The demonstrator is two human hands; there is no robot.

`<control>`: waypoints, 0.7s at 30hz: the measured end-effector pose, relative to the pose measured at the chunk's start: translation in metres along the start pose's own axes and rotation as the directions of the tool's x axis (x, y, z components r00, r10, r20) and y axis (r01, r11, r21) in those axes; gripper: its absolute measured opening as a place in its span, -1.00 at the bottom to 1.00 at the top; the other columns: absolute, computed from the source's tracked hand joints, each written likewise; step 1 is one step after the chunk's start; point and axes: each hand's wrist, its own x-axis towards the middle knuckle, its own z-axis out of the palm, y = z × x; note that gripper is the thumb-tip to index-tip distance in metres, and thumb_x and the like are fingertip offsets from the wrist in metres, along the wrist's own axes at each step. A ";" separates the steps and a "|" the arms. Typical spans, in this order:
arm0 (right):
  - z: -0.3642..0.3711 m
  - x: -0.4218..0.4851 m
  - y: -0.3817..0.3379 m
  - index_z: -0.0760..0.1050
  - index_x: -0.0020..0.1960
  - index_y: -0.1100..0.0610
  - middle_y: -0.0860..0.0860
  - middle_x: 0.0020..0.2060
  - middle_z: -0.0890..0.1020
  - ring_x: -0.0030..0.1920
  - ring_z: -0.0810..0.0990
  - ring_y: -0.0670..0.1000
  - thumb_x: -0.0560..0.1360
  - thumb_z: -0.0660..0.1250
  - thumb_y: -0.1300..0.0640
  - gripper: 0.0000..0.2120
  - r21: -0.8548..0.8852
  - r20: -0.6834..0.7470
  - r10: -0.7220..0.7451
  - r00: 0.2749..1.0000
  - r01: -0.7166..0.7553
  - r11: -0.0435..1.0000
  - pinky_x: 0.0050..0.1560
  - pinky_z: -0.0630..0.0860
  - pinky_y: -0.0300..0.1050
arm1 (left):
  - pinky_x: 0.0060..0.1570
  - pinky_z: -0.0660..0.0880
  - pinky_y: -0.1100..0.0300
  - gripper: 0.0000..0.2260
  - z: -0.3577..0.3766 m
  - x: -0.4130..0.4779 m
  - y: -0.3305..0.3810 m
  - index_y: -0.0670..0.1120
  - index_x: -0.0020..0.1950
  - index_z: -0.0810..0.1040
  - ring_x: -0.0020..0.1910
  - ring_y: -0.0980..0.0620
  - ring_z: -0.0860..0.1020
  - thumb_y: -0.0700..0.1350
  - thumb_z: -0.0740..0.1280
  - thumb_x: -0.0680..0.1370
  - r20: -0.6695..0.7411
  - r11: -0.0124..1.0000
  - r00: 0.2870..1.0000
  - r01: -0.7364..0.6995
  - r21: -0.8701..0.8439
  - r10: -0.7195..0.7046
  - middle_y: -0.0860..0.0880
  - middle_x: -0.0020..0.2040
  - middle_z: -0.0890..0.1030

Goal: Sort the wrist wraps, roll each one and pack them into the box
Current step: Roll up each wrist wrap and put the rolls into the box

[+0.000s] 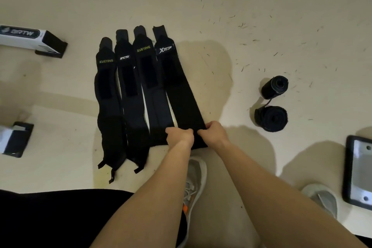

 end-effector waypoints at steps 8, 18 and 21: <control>-0.054 -0.027 -0.023 0.52 0.23 0.15 0.09 0.03 0.67 0.02 0.66 0.08 0.52 0.40 0.15 -0.71 0.285 -0.132 -0.099 0.986 0.134 0.949 0.09 0.61 0.00 | -0.03 0.45 0.10 -0.66 -0.022 -0.056 0.046 -0.06 0.41 0.37 -0.02 0.00 0.50 -0.14 0.32 0.65 -0.067 0.916 0.927 -0.374 -0.146 0.368 -0.03 0.11 0.49; -0.143 -0.111 -0.090 0.51 0.31 0.19 0.07 -0.02 0.69 -0.04 0.69 0.06 0.53 0.39 0.20 -0.65 0.288 -0.269 -0.293 0.917 0.367 0.884 0.04 0.66 0.02 | 0.06 0.61 -0.02 -0.45 -0.095 -0.152 0.112 0.04 0.52 0.24 0.02 -0.07 0.59 -0.24 0.30 0.58 0.138 0.609 0.626 -0.779 0.149 0.767 -0.02 0.12 0.54; -0.172 -0.151 -0.113 0.45 0.24 0.07 0.02 -0.07 0.69 -0.09 0.66 -0.04 0.54 0.41 0.16 -0.70 0.269 -0.314 -0.349 0.883 0.435 0.859 -0.13 0.56 -0.17 | 0.05 0.60 0.02 -0.52 -0.121 -0.183 0.133 0.04 0.45 0.35 0.06 -0.07 0.59 -0.27 0.34 0.58 0.142 0.564 0.564 -0.824 0.046 0.813 -0.03 0.04 0.56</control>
